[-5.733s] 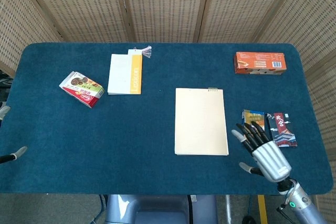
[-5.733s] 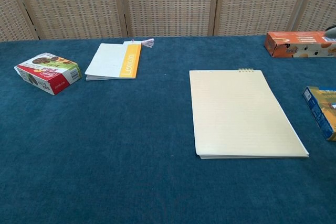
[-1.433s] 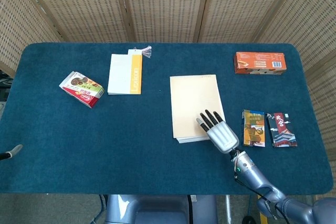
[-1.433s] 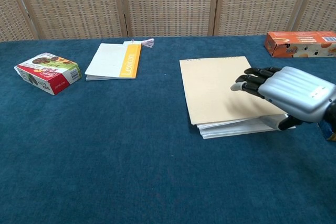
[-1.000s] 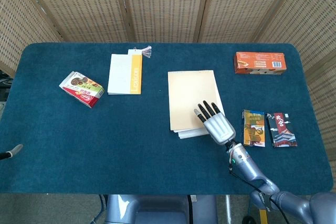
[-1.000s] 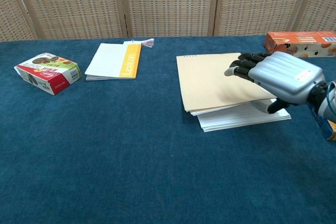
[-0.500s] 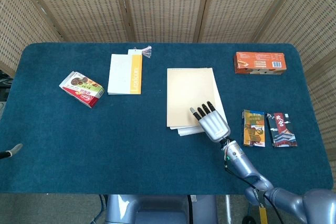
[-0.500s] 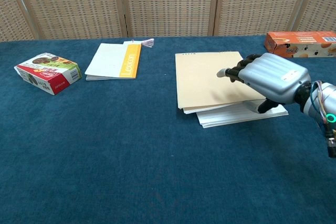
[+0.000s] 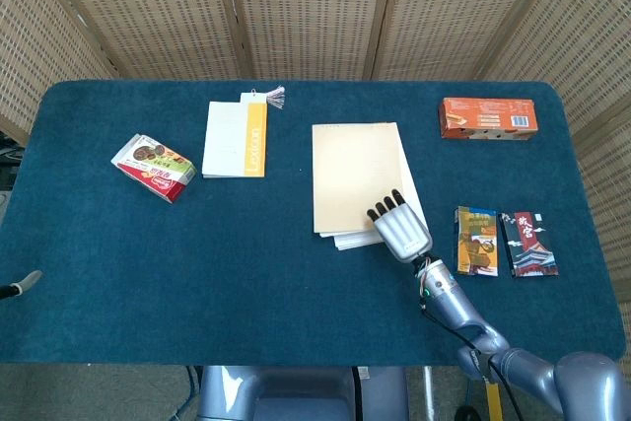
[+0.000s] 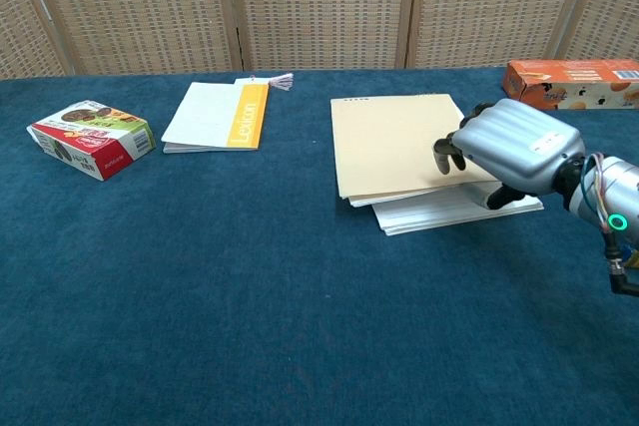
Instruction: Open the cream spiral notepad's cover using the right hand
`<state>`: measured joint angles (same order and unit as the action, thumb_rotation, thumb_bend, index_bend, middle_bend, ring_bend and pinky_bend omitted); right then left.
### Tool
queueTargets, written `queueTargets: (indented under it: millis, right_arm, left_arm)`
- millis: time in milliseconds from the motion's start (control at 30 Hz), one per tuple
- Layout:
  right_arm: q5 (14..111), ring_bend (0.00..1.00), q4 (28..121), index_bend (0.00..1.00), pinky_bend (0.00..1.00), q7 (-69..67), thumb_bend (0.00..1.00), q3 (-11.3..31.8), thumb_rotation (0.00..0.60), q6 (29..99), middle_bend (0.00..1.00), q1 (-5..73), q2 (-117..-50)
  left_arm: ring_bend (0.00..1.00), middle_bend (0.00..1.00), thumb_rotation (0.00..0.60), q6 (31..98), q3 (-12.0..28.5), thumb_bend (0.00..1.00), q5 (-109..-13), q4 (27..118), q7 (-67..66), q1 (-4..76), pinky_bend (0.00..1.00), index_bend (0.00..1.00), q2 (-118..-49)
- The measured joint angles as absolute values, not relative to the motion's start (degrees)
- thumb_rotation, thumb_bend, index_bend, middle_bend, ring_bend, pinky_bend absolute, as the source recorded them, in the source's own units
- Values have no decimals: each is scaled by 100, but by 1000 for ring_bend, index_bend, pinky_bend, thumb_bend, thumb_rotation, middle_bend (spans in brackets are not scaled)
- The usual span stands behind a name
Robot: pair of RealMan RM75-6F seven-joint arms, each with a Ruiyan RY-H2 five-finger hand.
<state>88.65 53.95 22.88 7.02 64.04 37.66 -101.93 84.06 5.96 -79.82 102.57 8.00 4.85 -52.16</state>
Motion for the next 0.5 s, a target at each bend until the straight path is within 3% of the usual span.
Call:
queueTargets:
  millis: [500]
  right_arm:
    - [8947,495,4948,567,316,2049,620,596,600,6581,606,3816,-10368]
  left_arm:
    - [0,0,600,8389,591,0,-7988,10253,821,490,0,0,-5211]
